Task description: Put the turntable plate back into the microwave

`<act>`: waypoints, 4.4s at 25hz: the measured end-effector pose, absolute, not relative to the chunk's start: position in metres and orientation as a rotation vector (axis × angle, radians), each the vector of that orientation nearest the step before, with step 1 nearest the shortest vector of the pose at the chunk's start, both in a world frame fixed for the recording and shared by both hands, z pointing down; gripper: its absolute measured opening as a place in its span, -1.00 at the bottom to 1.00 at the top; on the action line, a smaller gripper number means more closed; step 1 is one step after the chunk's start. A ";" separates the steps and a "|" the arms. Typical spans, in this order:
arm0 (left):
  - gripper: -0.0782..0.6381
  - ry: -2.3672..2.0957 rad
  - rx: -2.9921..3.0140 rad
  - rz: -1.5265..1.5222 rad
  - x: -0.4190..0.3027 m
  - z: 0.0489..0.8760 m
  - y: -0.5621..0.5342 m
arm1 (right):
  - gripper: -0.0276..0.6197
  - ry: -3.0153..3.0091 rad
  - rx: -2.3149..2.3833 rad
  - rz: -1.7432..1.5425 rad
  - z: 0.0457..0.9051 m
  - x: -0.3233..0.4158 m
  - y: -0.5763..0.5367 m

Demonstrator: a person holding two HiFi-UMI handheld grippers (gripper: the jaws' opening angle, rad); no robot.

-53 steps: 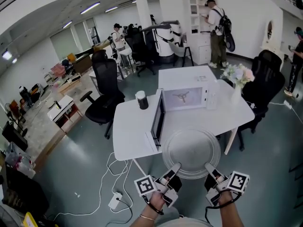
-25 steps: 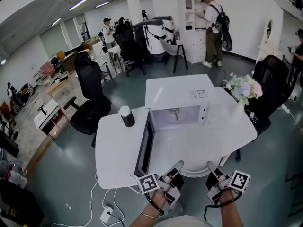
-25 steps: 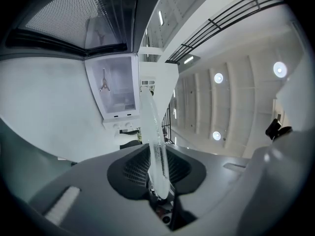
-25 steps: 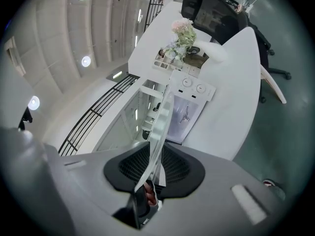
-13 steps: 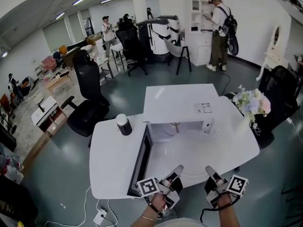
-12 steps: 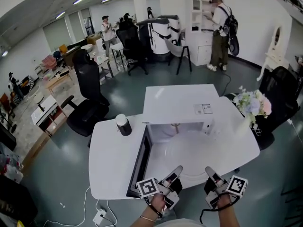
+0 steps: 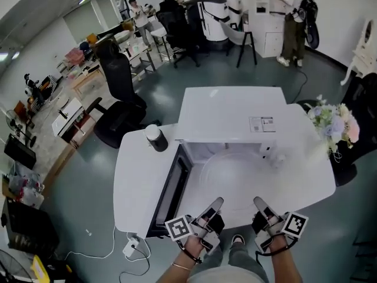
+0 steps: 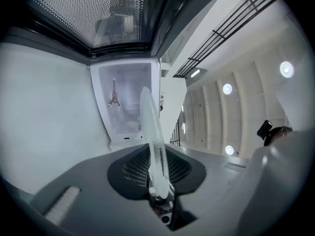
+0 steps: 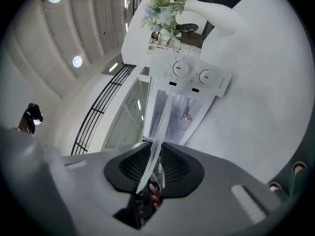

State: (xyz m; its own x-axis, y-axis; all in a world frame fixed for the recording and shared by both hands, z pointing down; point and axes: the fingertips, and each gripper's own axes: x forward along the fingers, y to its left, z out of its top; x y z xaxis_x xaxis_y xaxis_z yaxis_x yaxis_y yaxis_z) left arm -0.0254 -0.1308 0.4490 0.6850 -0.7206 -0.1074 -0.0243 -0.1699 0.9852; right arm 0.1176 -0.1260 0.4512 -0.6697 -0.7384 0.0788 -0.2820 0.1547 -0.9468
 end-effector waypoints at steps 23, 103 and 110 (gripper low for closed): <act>-0.65 -0.719 1.511 -0.911 -0.041 0.483 -0.149 | -0.73 2.023 -0.799 -1.683 0.485 0.099 -0.171; -0.63 -0.859 1.480 -1.047 -0.040 0.531 -0.235 | -0.89 2.530 -2.003 -0.831 0.539 0.166 -0.189; -0.63 -0.862 1.475 -1.040 -0.039 0.530 -0.254 | -0.89 2.524 -2.021 -0.843 0.542 0.166 -0.193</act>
State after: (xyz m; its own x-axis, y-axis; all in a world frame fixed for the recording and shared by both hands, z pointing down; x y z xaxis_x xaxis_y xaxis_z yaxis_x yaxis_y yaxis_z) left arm -0.0387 -0.2542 0.5304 0.3539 -0.9229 -0.1514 0.0227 -0.1533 0.9879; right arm 0.1657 -0.1934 0.5415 -0.2559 -0.8545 0.4520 -0.9547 0.1498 -0.2573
